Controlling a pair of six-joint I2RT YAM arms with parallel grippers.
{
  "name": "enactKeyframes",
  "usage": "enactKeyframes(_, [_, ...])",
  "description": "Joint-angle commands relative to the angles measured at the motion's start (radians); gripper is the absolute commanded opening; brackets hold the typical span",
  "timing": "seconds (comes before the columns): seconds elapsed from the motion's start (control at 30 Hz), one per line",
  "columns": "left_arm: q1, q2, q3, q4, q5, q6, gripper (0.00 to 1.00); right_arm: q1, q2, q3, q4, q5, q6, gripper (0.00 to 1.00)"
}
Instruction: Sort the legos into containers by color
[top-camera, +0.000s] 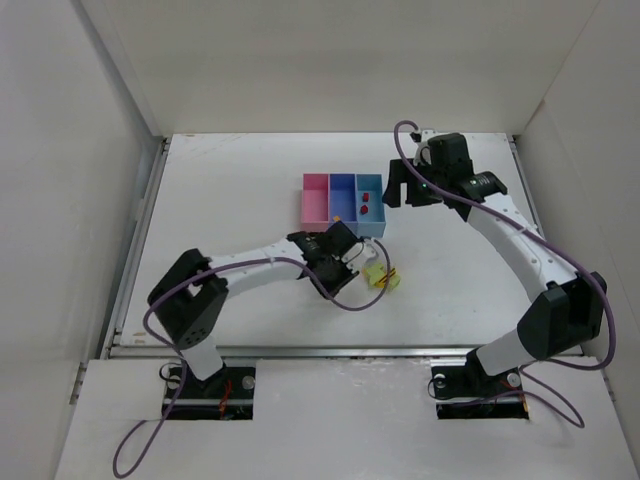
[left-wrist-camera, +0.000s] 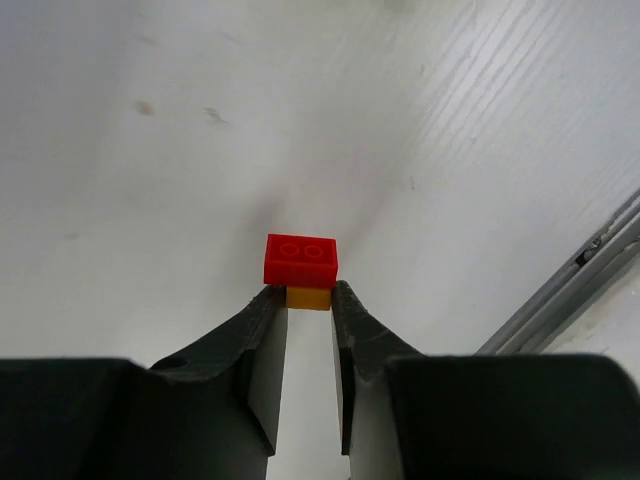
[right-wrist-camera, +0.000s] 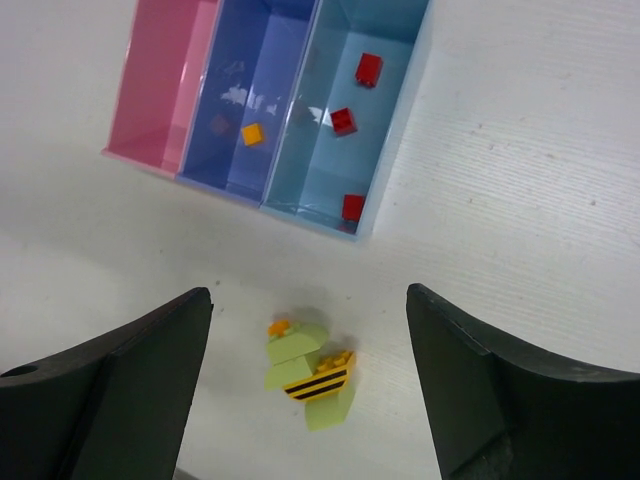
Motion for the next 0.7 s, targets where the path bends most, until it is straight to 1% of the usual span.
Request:
enactKeyframes(0.0, [0.050, -0.207, 0.013, 0.024, -0.007, 0.100, 0.00, -0.050, -0.041, 0.032, -0.009, -0.206, -0.037, 0.84])
enactKeyframes(0.07, [0.087, -0.265, 0.056, -0.010, -0.007, 0.149, 0.00, -0.059, -0.041, 0.032, -0.009, -0.307, -0.047, 0.84])
enactKeyframes(0.13, [0.122, -0.291, 0.085, -0.019, 0.035, 0.227, 0.00, -0.059, -0.041, 0.032, 0.003, -0.433, -0.038, 0.84])
enactKeyframes(0.17, [0.156, -0.313, 0.120, -0.019, 0.053, 0.246, 0.00, -0.059, -0.041, 0.020, 0.012, -0.453, -0.028, 0.84])
enactKeyframes(0.23, [0.188, -0.325, 0.157, -0.042, 0.130, 0.274, 0.00, -0.059, -0.059, -0.011, 0.069, -0.499, 0.021, 0.83])
enactKeyframes(0.27, [0.216, -0.325, 0.186, -0.042, 0.162, 0.283, 0.00, -0.059, -0.070, -0.055, 0.102, -0.522, 0.044, 0.82])
enactKeyframes(0.3, [0.225, -0.325, 0.195, -0.051, 0.189, 0.294, 0.00, -0.059, -0.091, -0.078, 0.140, -0.550, 0.096, 0.80])
enactKeyframes(0.33, [0.225, -0.325, 0.196, -0.051, 0.217, 0.294, 0.00, -0.059, -0.091, -0.097, 0.209, -0.605, 0.120, 0.76])
enactKeyframes(0.43, [0.225, -0.325, 0.220, -0.051, 0.240, 0.303, 0.00, -0.008, -0.100, -0.122, 0.301, -0.654, 0.193, 0.71])
enactKeyframes(0.47, [0.225, -0.314, 0.231, -0.051, 0.240, 0.303, 0.00, 0.031, -0.090, -0.122, 0.319, -0.676, 0.207, 0.71])
enactKeyframes(0.53, [0.225, -0.302, 0.243, -0.041, 0.240, 0.303, 0.00, 0.064, -0.056, -0.108, 0.346, -0.687, 0.230, 0.71])
enactKeyframes(0.67, [0.235, -0.282, 0.268, -0.019, 0.240, 0.303, 0.00, 0.085, 0.007, -0.088, 0.389, -0.708, 0.291, 0.70])
